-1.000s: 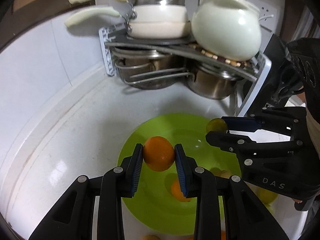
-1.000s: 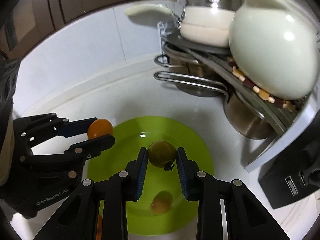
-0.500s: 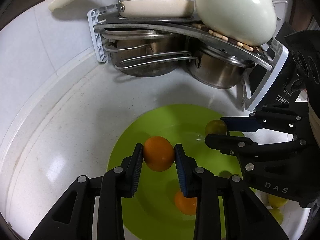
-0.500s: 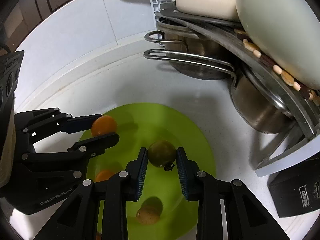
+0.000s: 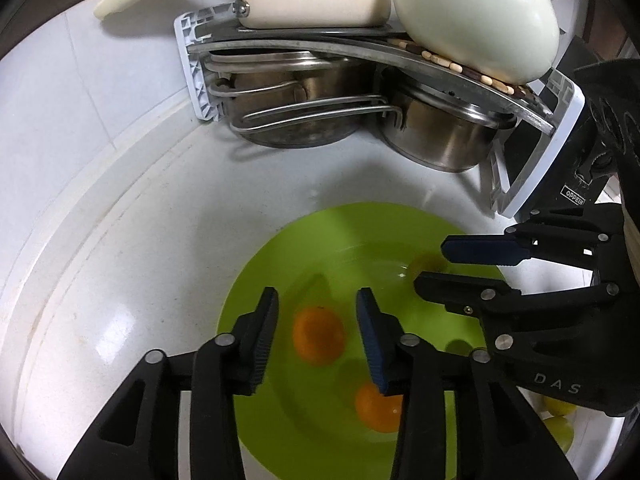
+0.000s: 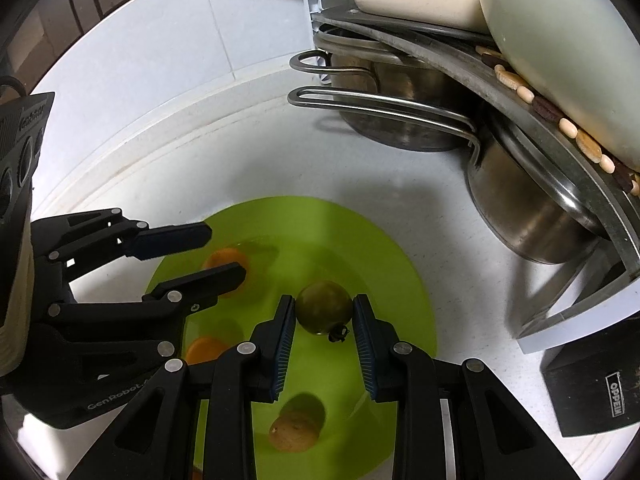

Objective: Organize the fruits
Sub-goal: 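Open the left tool to drop the orange while the right tool drops the tomato onto the plate, then pull both open tools back from the green plate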

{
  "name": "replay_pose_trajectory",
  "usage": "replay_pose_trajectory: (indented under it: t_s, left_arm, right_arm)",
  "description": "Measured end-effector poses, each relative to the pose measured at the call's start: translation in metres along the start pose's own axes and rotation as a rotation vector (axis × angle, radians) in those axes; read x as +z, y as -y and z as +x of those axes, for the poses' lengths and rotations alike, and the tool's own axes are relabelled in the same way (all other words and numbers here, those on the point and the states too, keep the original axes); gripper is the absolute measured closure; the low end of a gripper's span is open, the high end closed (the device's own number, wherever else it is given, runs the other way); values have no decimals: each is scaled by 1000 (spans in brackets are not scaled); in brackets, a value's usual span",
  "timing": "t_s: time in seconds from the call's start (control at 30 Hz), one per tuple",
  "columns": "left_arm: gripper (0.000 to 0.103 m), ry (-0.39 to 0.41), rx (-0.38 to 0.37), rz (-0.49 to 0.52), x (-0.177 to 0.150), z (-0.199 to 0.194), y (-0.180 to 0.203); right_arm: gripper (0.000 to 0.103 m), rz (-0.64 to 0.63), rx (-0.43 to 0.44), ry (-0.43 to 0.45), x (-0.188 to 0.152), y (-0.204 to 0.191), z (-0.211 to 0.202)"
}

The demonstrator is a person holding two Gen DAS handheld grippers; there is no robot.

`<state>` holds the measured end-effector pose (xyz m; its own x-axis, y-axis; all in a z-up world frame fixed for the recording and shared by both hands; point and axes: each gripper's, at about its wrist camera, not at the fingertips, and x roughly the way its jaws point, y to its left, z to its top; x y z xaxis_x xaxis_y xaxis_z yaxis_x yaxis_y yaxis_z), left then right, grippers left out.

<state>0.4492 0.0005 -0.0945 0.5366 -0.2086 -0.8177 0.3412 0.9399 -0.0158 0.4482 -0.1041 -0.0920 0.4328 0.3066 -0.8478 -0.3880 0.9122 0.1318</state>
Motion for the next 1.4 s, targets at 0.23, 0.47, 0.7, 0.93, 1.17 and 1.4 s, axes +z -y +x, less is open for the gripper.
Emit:
replay_pose_trajectory:
  t_s: [0.23,0.47,0.7,0.93,1.17,1.4]
  left_arm:
    - [52,34,24,-2,-4,-25,0]
    - [37,125,65,16,-11,-74,9]
    - [30,216,70,9,-24,-122,16]
    - [24,267,77,-10,-41,-160,21]
    - [23,294,66,-1,-65,-185,30]
    - [23,304,69,13,-88,-198,34]
  right_arm:
    - [69,8,-14,33,-2,0,-16]
    - [64,18,-9,109,-10,-8,-52]
    - [58,4,-33,207,-24,-20,-99]
    - [55,-44,-63,292,-41,-44,-140]
    - [51,-81,-60,346,-63,-66,-164]
    - [50,-109,-40,333,-80,-79,-169]
